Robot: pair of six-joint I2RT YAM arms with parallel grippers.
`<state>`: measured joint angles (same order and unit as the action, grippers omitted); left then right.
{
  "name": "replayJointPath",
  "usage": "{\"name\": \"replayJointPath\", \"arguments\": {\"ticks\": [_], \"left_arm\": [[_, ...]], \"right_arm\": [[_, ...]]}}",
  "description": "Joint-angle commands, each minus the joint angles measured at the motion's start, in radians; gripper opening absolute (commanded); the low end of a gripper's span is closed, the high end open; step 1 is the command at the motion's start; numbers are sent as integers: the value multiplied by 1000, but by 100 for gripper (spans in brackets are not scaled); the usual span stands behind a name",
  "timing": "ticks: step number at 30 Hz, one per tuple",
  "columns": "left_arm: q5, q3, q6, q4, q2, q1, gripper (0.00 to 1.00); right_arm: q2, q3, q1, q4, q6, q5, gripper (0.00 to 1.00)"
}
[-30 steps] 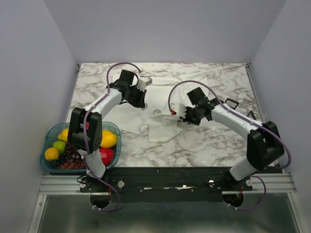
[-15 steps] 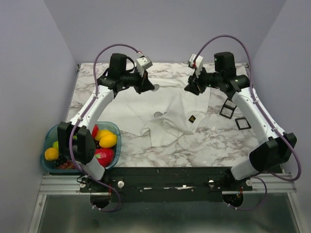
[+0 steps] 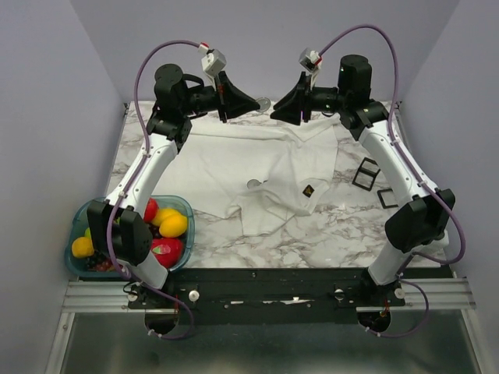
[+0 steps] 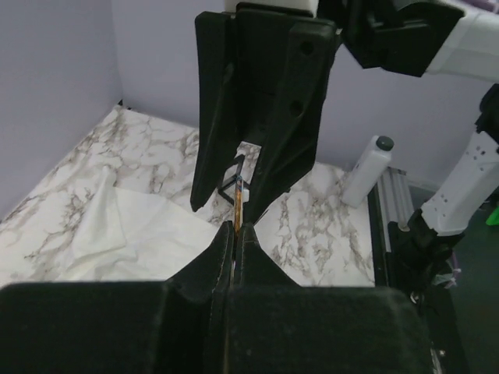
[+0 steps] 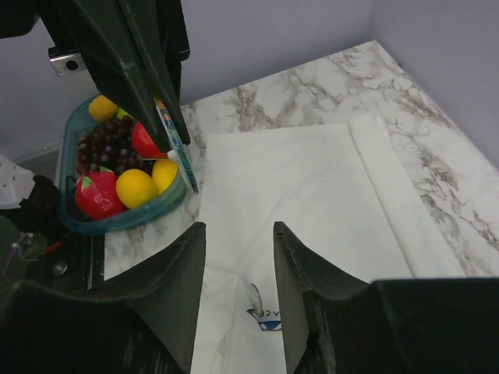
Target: Remove the brooch from the garment
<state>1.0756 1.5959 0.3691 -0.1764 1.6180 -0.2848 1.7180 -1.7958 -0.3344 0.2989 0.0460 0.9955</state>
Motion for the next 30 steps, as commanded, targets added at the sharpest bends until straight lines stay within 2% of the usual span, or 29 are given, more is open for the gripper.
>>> {"name": "replayJointPath", "arguments": {"ticks": [1, 6, 11, 24, 30], "left_arm": [[113, -25, 188, -219, 0, 15, 0], [110, -22, 208, -232, 14, 15, 0], [113, -22, 211, -235, 23, 15, 0], [129, -37, 225, -255, 25, 6, 0], [139, -33, 226, -258, 31, -10, 0]], "right_arm": [[-8, -40, -2, -96, -119, 117, 47], [-21, -22, -2, -156, -187, 216, 44], [-37, 22, -2, -185, -213, 235, 43], [-34, 42, -2, -277, -317, 186, 38], [-31, 52, -2, -290, -333, 176, 33]]}}
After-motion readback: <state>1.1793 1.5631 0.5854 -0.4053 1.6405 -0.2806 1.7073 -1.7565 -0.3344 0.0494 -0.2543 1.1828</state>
